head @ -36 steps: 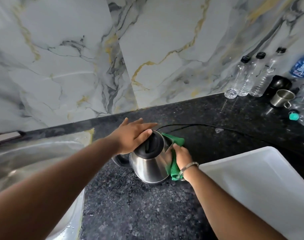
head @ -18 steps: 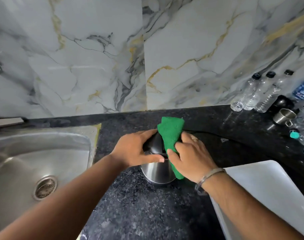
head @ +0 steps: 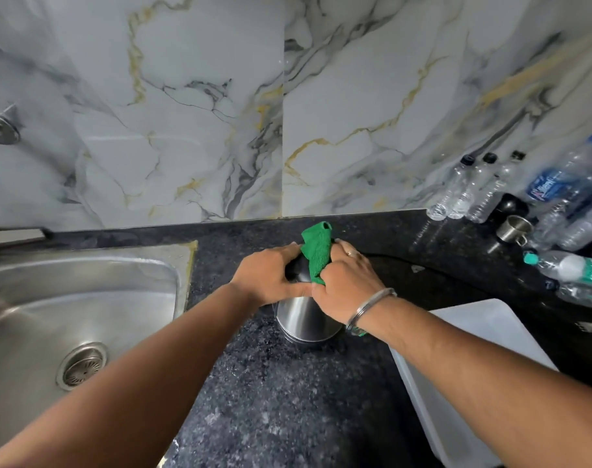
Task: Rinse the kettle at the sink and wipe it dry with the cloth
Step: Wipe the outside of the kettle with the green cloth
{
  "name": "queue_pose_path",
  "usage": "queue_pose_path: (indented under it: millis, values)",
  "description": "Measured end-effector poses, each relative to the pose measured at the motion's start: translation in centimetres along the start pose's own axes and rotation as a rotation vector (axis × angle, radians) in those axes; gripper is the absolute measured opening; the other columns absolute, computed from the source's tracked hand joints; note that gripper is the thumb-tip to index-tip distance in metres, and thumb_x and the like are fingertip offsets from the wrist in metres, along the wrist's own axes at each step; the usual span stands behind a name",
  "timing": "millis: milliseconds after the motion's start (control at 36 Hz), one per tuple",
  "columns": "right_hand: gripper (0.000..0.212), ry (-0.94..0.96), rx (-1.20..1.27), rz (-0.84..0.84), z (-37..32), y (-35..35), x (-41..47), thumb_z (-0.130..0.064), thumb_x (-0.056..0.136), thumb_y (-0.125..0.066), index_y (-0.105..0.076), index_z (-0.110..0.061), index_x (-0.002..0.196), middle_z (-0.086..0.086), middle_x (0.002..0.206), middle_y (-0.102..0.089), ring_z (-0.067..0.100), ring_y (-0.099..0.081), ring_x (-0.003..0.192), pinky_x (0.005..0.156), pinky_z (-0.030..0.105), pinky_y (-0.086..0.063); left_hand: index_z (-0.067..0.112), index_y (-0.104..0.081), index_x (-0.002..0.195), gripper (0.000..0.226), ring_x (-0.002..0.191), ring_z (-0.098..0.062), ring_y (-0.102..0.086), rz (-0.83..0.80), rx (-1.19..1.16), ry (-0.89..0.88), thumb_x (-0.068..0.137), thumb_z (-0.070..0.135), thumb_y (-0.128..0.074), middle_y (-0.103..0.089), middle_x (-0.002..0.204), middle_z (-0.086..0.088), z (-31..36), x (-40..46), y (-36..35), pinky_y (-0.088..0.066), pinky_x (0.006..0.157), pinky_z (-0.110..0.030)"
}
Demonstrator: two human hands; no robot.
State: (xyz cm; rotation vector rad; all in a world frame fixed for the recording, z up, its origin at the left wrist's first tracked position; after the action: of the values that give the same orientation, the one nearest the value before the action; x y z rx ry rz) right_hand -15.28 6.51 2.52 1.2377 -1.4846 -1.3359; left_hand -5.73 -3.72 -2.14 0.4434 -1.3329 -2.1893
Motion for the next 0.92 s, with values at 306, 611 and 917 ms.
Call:
queue_pose_path:
  millis: [306, 611, 917]
  values:
    - [0.018, -0.517, 1.187, -0.181, 6.2, 1.7, -0.7, -0.024, 0.087, -0.064, -0.068, -0.009, 0.096, 0.013, 0.097, -0.071, 0.028, -0.066, 0.090, 0.091, 0.041, -0.050, 0.031, -0.035, 0.157, 0.106, 0.142, -0.024, -0.048, -0.063, -0.017, -0.013, 0.071, 0.085, -0.065, -0.051, 0.157, 0.001, -0.3, -0.1, -0.3, -0.042, 0.113, -0.043]
    - [0.025, -0.355, 1.458, 0.091, 16.4, 3.6, 0.4, -0.030, 0.065, -0.083, -0.078, -0.026, 0.090, 0.012, 0.100, -0.077, 0.030, -0.074, 0.087, 0.061, 0.043, -0.061, 0.029, -0.048, 0.150, 0.108, 0.151, -0.027, -0.036, -0.018, -0.076, -0.027, 0.060, 0.088, -0.065, -0.051, 0.156, 0.002, -1.0, 0.6, -0.8, -0.029, 0.124, -0.049]
    - [0.047, -0.223, 0.970, -0.344, 7.5, -5.8, 11.1, -0.049, 0.087, -0.060, -0.062, -0.019, 0.123, -0.004, 0.121, -0.061, 0.015, -0.061, 0.107, 0.096, 0.032, -0.046, 0.034, -0.052, 0.148, 0.105, 0.154, -0.031, 0.031, 0.124, -0.107, -0.022, 0.058, 0.086, -0.066, 0.022, 0.168, -0.005, -1.3, 0.3, -0.6, -0.003, 0.124, -0.066]
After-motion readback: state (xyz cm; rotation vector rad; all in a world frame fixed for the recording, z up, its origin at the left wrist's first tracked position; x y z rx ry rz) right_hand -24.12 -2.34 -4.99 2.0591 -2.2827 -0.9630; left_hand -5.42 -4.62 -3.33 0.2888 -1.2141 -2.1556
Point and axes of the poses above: each hand's wrist, its own x-axis towards the middle knuckle, its own y-axis out of the back of the hand, z = x × y, the point moved 6 cm from there along x, towards the middle knuckle
